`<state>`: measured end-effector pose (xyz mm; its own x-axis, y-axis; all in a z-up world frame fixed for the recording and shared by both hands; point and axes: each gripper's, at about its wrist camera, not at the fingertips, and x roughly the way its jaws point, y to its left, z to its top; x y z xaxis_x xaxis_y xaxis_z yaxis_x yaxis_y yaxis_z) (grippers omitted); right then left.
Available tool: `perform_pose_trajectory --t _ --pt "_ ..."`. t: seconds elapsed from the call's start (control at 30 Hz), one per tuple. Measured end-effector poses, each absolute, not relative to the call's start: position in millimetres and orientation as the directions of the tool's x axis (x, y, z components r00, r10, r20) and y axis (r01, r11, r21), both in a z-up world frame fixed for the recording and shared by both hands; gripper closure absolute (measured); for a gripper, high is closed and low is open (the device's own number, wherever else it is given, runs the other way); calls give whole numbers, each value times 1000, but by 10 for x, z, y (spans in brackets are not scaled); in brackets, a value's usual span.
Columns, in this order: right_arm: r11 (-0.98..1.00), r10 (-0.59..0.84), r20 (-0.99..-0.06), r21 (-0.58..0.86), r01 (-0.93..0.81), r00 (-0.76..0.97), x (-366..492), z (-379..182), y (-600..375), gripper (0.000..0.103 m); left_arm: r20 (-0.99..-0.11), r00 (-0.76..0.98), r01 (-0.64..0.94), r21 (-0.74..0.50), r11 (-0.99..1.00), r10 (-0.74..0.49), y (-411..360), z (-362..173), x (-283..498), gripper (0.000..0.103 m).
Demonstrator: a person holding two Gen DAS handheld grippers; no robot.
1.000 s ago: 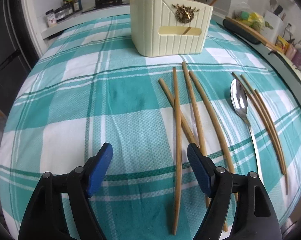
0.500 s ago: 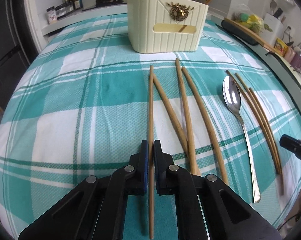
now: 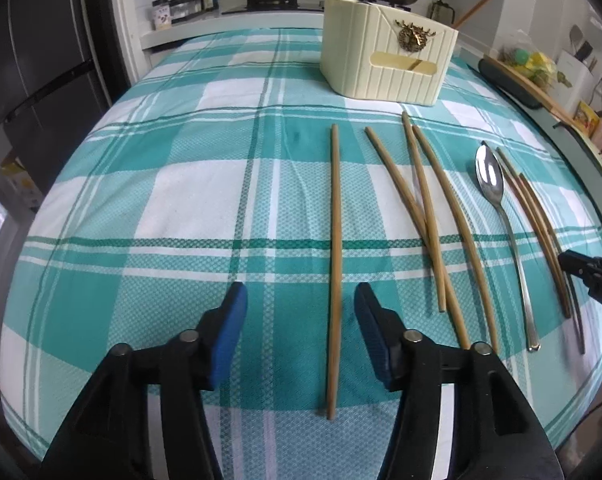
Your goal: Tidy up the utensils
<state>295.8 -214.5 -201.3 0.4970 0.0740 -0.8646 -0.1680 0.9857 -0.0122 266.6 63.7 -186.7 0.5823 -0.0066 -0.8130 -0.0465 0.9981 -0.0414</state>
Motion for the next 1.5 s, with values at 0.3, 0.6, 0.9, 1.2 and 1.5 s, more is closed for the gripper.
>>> perform_pose_trajectory --t 0.3,0.6,0.9,1.2,1.5 --pt "987 -18 -843 -101 -126 538 2905 -2001 -2434 89 -825 563 -47 20 999 43 662 -1992 2635 10" --pt "986 50 -811 -52 -156 583 2858 -2026 -2524 85 -835 548 -66 15 998 49 687 -2030 2626 1" --pt "982 40 -790 -84 -172 612 2827 -2040 -2559 70 -839 543 -50 -6 999 22 705 -2036 2579 1" --pt "986 73 -807 -28 -162 587 2844 -2036 -2700 51 -849 529 -53 -8 999 22 700 -2033 2617 0" --pt "967 97 -866 -35 -253 490 3037 -2000 -2643 56 -863 501 58 -36 998 -60 756 -1785 2947 1"
